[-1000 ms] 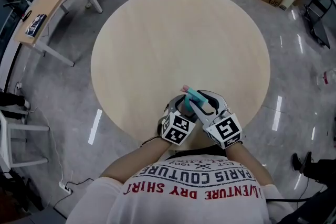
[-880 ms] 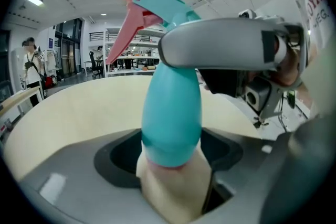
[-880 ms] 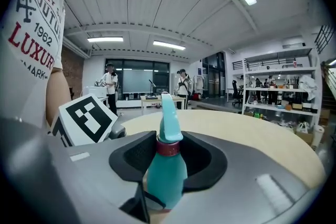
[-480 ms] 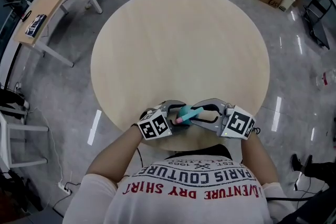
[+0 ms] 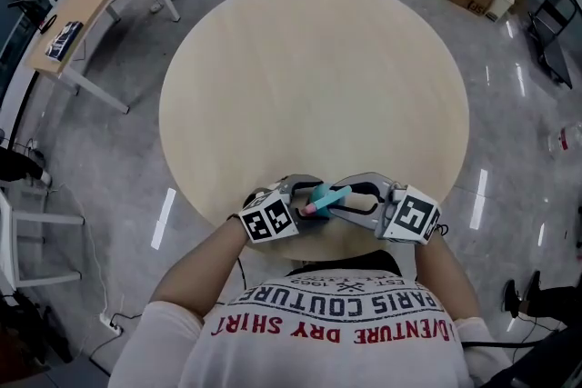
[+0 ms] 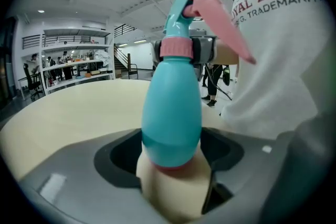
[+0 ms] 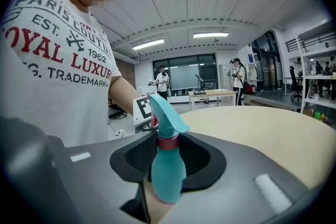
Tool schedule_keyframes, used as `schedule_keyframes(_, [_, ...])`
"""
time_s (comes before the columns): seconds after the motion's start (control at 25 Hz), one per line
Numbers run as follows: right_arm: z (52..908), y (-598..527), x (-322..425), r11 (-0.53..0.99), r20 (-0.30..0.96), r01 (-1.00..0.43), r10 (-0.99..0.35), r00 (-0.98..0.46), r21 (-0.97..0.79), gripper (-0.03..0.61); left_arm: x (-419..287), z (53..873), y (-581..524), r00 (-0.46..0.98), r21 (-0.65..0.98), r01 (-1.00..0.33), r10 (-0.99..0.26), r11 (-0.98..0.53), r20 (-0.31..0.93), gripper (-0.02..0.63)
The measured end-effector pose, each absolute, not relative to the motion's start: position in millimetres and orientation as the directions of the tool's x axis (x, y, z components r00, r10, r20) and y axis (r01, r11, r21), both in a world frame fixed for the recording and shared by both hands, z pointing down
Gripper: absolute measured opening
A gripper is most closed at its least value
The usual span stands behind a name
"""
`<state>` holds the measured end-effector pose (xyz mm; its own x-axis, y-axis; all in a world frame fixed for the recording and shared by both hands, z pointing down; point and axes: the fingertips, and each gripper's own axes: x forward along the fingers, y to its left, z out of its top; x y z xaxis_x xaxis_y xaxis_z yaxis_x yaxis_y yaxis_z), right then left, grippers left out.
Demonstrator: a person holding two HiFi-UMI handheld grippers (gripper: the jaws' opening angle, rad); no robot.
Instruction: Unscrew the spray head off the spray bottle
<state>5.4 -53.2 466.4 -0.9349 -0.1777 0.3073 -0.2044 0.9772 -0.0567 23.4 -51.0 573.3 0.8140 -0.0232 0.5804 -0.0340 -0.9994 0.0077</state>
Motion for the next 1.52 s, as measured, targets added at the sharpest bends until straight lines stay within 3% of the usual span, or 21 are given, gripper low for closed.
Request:
schedule_keyframes(0.2, [471,-56,13,0.960,0.315,-0.274,-0.242,-0.918,-0.059,0.138,29,576,-54,0.804,0.008,-0.111,-0.085,-0.994,0.588,0.344])
schedule_keyframes(0.32, [466,-69,23,0.894,0.279,-0.445,-0.413,-0.867,-0.060,0.218,31,574,-71,0.775,0.003,-0.278,-0.222,-0.961,0.592,0.344])
schedule_keyframes(0.52, [467,-85,27,0.752,0.279,-0.658,-0.624,-0.730,-0.036,0.203,28,571,-92,0.686,0.006,-0.537,-0.433,-0.843,0.584,0.345])
schedule_keyframes(0.84, [467,-98,22,0.665,0.309,-0.747,-0.715,-0.627,0.025,0.146,33,570,-95,0.607,0.007,-0.669,-0.541,-0.743,0.583,0.344])
schedule_keyframes(1.04, [466,-91,22,0.765,0.314,-0.643,-0.611,-0.727,0.000,0.135,34,570,-89,0.692,0.006,-0.543,-0.444,-0.840,0.569,0.344])
schedule_keyframes(1.28, [464,-67,13,0.950,0.341,-0.310,-0.282,-0.897,-0.031,0.130,19,568,-68,0.795,-0.033,-0.134,-0.127,-0.990,0.593,0.344])
schedule_keyframes(1.52, [463,-65,2,0.962,0.335,-0.267,-0.232,-0.913,-0.062,0.130,14,568,-64,0.796,-0.017,-0.080,-0.074,-0.997,0.600,0.342])
